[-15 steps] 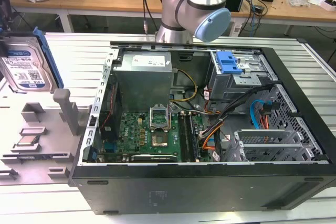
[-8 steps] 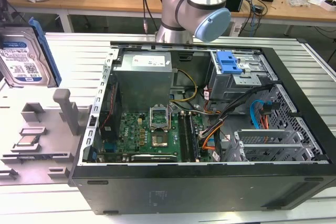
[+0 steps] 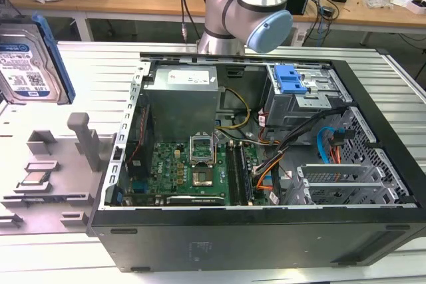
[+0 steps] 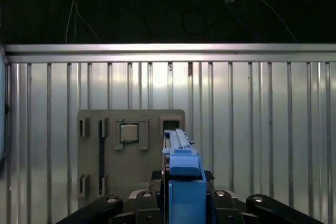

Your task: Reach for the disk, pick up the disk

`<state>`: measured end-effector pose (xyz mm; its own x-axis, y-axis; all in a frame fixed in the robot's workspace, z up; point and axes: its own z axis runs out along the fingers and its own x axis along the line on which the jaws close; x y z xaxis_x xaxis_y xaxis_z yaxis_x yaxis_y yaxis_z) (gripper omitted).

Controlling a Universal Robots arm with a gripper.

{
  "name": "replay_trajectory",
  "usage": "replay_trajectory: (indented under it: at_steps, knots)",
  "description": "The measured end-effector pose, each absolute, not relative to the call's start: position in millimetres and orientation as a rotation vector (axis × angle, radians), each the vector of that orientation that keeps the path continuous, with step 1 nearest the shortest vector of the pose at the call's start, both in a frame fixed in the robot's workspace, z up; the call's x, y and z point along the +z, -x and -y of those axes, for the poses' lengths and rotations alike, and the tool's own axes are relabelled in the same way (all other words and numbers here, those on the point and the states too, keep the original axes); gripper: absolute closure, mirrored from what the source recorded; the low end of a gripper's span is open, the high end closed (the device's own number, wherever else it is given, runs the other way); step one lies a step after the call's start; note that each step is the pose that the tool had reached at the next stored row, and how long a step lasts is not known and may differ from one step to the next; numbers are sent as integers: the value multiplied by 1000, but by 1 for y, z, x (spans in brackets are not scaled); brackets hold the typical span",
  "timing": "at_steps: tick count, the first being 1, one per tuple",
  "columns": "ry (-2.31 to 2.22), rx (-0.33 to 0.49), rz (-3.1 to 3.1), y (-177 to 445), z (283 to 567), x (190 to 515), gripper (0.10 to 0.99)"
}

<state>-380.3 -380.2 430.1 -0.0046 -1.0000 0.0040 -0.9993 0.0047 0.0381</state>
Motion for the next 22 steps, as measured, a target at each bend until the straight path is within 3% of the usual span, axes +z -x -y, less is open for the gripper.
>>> replay_trajectory:
  at_steps: [1,4,22]
  knots:
    - [-2195,-38,2205,380,380,448,722]
    - [-2195,-38,2205,380,380,457,722]
    - [-2195,-38,2205,380,380,497,722]
